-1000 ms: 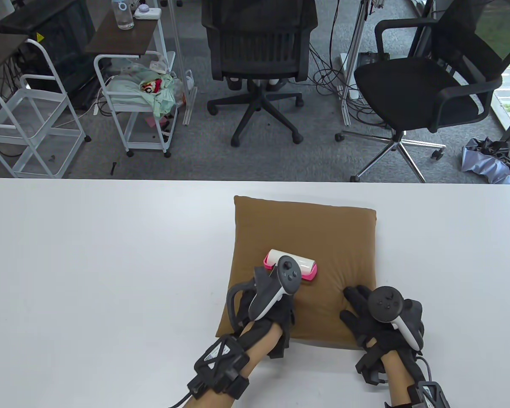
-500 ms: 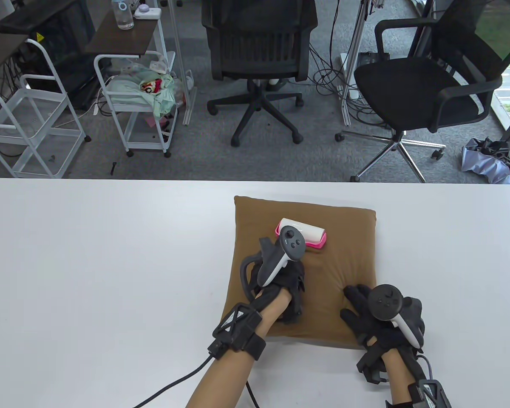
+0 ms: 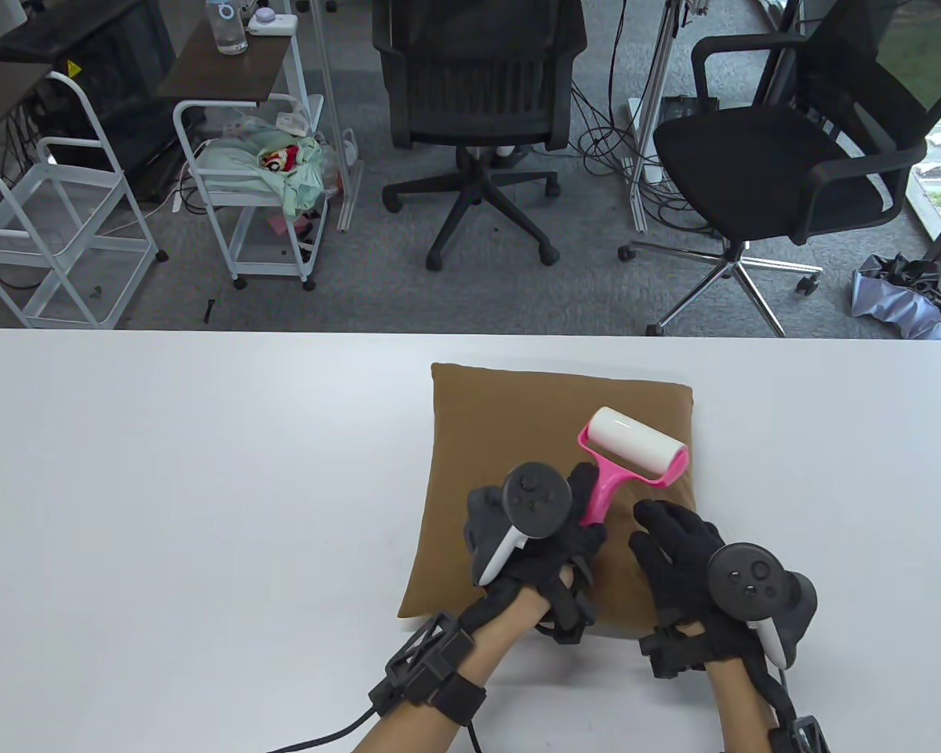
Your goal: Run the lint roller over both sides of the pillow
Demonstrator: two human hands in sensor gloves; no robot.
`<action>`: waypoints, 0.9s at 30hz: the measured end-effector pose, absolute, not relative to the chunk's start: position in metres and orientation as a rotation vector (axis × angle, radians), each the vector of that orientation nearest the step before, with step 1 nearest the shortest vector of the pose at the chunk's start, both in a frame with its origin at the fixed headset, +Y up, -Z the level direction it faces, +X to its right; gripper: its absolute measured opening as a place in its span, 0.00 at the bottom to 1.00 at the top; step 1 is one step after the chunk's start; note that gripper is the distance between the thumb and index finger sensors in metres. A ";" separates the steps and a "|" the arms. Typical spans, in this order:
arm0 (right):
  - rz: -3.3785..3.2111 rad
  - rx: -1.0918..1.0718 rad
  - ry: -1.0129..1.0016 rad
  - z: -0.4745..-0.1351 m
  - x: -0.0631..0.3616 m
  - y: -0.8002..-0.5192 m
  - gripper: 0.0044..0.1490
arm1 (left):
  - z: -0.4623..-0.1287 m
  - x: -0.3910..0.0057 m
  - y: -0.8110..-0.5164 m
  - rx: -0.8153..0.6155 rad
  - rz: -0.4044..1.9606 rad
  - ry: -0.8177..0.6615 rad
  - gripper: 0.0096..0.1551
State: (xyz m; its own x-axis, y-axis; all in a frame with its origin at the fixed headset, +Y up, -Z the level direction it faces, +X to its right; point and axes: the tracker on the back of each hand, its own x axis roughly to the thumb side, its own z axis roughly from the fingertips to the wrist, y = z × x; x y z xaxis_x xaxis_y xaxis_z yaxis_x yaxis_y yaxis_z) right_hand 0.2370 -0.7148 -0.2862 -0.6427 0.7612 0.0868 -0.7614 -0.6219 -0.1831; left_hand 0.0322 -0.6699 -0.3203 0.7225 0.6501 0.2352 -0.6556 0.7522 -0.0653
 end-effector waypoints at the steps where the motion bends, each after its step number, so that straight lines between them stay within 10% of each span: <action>1: 2.169 -0.008 -0.219 -0.288 0.238 -0.718 0.37 | -0.313 0.040 -0.670 0.037 0.705 -0.281 0.43; 12: 1.867 -0.079 -0.095 -0.289 0.270 -0.734 0.33 | -0.291 0.059 -0.677 -0.050 0.509 -0.392 0.47; 19: 1.960 -0.063 -0.111 -0.288 0.263 -0.730 0.34 | -0.297 -0.026 -0.672 0.029 0.515 -0.217 0.48; 27: 1.950 -0.071 -0.070 -0.289 0.259 -0.734 0.34 | -0.296 -0.096 -0.734 -0.113 0.521 -0.079 0.59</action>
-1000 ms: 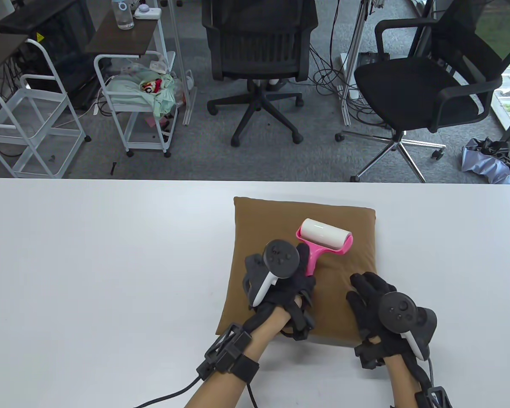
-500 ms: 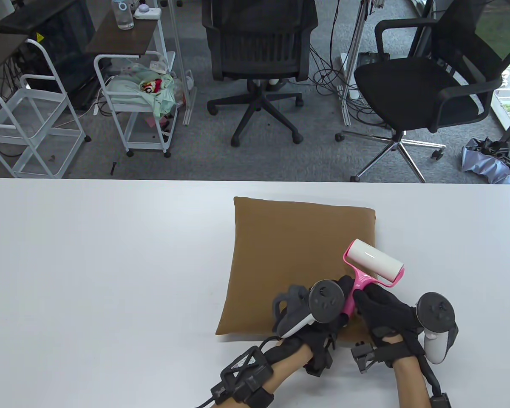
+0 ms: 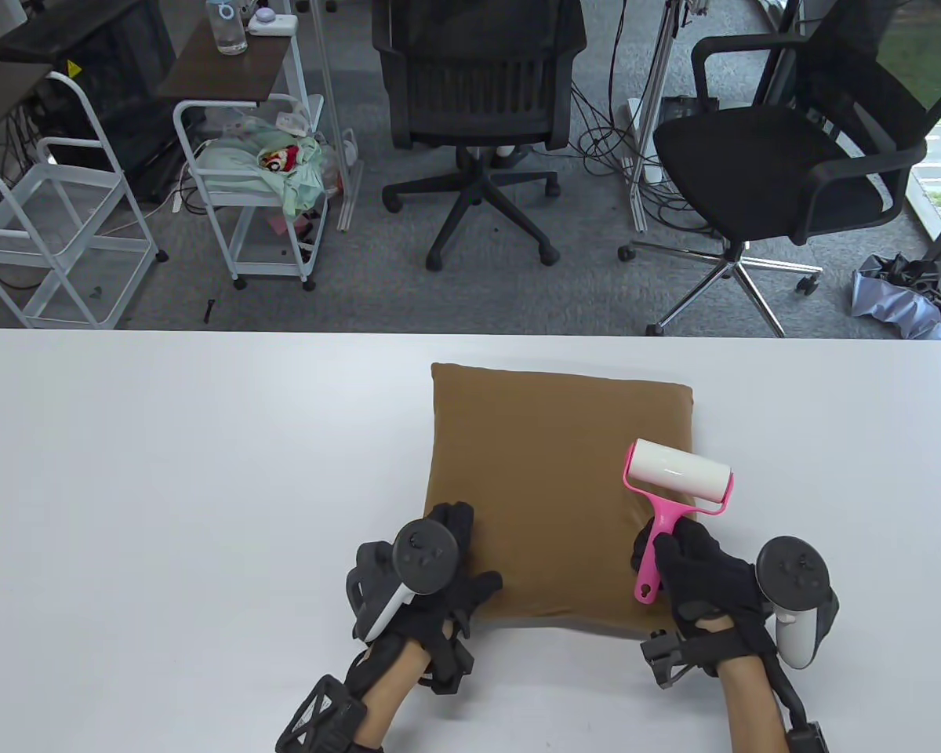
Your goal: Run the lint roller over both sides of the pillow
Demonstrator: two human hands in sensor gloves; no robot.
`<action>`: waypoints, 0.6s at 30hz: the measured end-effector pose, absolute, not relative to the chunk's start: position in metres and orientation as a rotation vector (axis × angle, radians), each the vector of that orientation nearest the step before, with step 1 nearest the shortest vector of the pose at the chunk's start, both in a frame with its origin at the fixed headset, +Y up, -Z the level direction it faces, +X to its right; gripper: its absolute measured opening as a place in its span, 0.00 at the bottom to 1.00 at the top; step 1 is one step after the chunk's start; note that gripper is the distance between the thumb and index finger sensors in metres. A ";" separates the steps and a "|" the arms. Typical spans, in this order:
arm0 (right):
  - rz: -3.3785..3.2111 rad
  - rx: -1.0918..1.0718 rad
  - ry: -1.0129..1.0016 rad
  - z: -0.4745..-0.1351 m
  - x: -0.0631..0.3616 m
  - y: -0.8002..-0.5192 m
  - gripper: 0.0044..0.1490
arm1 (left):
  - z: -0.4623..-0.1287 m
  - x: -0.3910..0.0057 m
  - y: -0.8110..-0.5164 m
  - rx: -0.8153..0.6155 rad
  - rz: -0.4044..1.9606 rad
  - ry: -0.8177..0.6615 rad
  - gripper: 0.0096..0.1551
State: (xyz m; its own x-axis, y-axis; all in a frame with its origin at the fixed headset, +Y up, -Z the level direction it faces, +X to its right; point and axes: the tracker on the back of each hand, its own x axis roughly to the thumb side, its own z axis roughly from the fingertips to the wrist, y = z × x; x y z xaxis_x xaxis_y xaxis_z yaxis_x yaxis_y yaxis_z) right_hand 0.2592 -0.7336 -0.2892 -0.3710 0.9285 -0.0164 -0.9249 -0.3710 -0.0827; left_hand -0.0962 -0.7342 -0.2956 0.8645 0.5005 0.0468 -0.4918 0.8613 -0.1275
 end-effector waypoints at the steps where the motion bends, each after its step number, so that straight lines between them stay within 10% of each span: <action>1: 1.950 -0.070 -0.066 -0.289 0.258 -0.734 0.34 | -0.296 -0.096 -0.740 -0.152 0.512 -0.084 0.60; 15: 2.137 -0.307 -0.350 -0.320 0.236 -0.693 0.35 | -0.299 -0.089 -0.776 -0.184 0.407 -0.088 0.56; 18: 2.239 -0.303 -0.243 -0.344 0.219 -0.680 0.48 | -0.299 -0.087 -0.777 -0.184 0.389 -0.085 0.56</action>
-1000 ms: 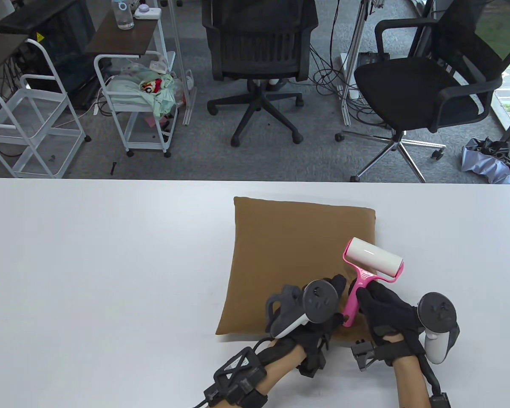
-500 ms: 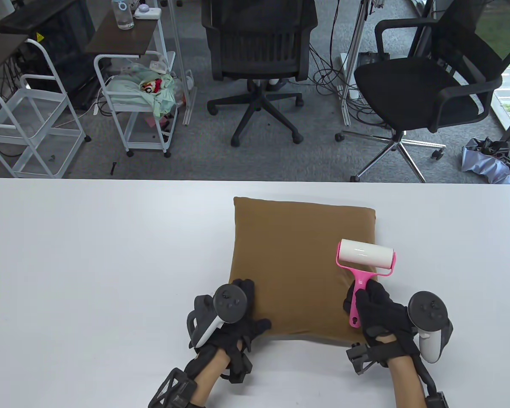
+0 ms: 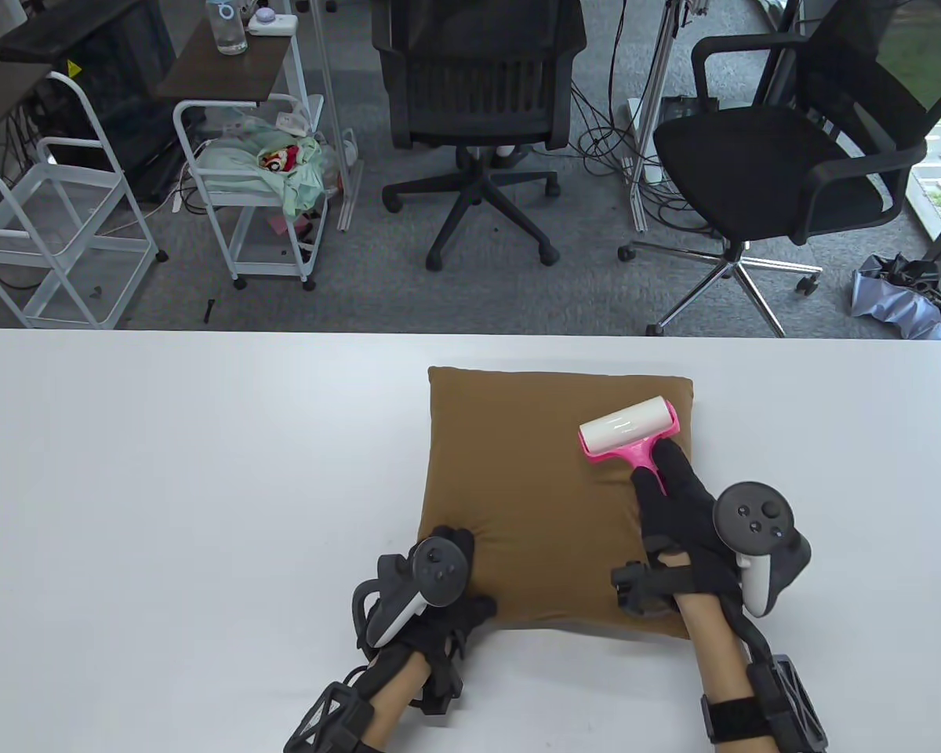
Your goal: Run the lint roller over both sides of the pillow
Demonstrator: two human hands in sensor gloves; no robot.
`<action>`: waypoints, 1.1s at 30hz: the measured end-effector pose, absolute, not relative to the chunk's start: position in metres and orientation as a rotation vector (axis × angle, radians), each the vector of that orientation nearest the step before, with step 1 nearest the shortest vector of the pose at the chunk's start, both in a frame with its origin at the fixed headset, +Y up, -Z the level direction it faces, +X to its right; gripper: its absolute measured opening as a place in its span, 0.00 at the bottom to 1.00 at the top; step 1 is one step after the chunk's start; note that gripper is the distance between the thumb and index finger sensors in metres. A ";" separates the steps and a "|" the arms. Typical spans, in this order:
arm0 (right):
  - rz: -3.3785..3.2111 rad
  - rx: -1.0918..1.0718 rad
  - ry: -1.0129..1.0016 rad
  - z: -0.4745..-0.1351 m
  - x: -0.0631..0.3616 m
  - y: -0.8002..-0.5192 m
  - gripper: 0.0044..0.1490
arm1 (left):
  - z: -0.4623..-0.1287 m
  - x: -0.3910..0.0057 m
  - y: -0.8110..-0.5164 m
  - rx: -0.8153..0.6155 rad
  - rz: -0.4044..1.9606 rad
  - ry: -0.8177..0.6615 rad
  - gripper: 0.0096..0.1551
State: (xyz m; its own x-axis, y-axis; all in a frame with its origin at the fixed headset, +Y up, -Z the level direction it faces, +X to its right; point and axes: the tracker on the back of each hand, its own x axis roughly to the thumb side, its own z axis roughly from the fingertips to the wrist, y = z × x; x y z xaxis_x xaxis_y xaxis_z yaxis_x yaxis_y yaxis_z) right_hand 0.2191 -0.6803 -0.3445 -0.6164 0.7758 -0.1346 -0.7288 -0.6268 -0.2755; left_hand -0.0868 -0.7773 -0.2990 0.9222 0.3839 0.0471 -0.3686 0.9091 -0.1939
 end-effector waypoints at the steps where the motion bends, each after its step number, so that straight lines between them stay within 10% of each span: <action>1: 2.271 -0.310 -0.228 -0.350 0.215 -0.678 0.48 | -0.299 -0.087 -0.778 -0.182 0.388 -0.085 0.56; 10: 2.547 -0.431 -0.115 -0.382 0.190 -0.698 0.39 | -0.298 -0.087 -0.778 -0.183 0.388 -0.082 0.55; 33: 2.847 -0.333 0.183 -0.209 0.210 -0.700 0.38 | -0.297 -0.088 -0.780 -0.187 0.390 -0.081 0.54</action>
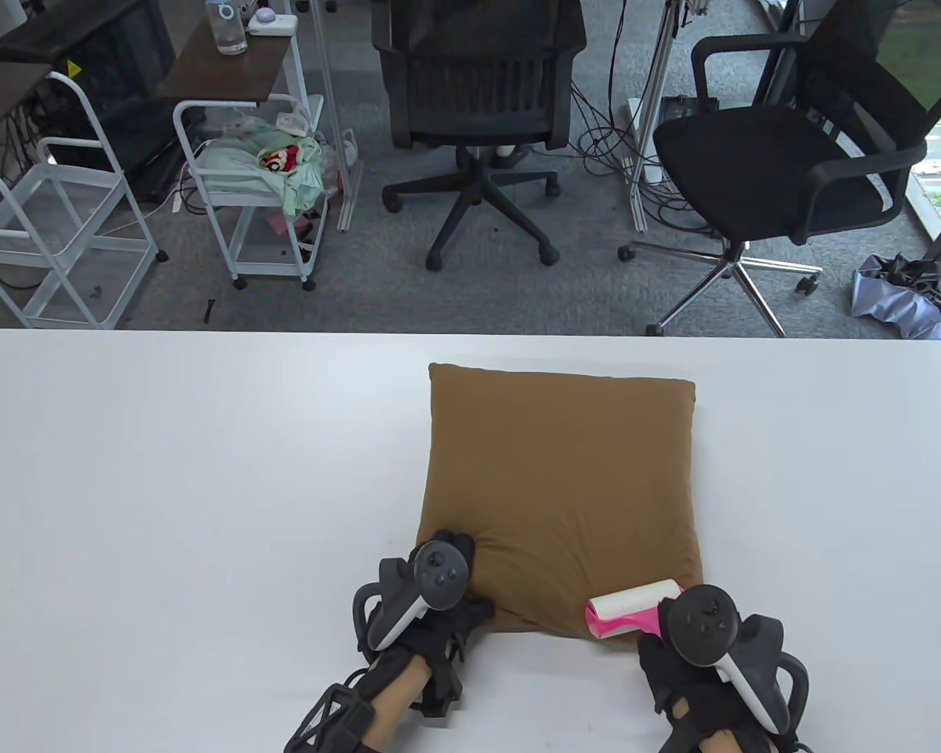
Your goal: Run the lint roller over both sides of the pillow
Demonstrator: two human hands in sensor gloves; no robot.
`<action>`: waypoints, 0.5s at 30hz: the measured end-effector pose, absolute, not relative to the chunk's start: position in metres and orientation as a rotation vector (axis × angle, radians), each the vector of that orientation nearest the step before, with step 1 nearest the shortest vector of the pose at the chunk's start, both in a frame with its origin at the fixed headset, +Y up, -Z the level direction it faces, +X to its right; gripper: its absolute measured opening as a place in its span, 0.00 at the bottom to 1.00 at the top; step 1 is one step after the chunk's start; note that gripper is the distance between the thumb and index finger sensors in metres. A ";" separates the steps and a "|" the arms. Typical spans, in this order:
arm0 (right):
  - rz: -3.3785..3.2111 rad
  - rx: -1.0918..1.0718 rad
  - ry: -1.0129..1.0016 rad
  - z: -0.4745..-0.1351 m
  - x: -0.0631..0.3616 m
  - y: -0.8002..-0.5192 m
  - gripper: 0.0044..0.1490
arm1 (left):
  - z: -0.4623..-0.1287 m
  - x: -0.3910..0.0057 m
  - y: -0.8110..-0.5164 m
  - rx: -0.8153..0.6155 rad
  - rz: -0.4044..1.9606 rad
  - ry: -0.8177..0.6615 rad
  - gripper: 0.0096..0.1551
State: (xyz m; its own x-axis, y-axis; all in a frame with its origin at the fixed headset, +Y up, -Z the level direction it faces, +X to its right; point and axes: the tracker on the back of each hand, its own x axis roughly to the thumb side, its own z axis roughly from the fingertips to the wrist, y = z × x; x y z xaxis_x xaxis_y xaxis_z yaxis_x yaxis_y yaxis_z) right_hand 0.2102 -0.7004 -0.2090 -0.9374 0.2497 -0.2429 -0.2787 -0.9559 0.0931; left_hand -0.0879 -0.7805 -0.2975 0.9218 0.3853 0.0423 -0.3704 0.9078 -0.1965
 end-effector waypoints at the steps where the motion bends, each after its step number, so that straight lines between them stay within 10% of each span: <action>1: 2.845 -0.339 0.174 -0.208 0.211 -0.701 0.38 | -0.298 -0.088 -0.780 -0.189 0.392 -0.080 0.53; 15: 2.629 -0.541 0.046 -0.307 0.202 -0.695 0.39 | -0.300 -0.086 -0.779 -0.202 0.369 -0.074 0.51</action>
